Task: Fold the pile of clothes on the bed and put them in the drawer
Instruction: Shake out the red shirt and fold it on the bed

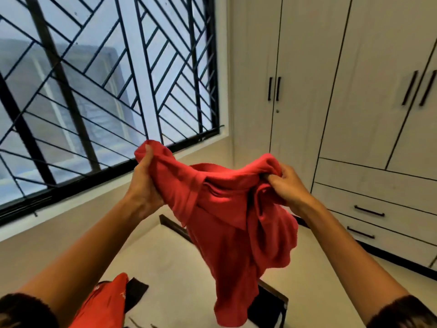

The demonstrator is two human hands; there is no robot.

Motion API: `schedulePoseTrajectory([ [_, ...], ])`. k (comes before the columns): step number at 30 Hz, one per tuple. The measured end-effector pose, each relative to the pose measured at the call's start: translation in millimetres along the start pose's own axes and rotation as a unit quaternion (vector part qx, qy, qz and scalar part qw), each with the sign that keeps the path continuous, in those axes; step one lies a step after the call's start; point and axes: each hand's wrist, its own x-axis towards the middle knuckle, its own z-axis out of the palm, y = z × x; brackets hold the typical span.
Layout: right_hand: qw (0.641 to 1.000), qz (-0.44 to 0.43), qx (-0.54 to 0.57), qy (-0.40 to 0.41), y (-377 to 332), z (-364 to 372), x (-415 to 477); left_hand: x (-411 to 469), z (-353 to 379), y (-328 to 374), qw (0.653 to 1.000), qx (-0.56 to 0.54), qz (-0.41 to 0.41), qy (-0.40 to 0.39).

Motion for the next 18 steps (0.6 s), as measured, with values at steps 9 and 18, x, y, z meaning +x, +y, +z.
schedulePoseTrajectory([
  [9, 0.994, -0.103, 0.046, 0.017, -60, -8, 3, 5, 56, -16, 0.893, 0.427, 0.04, -0.139],
  [18, 0.996, -0.087, 0.01, -0.035, -101, -21, 12, -1, 104, -55, 0.931, 0.325, 0.06, -0.155],
])
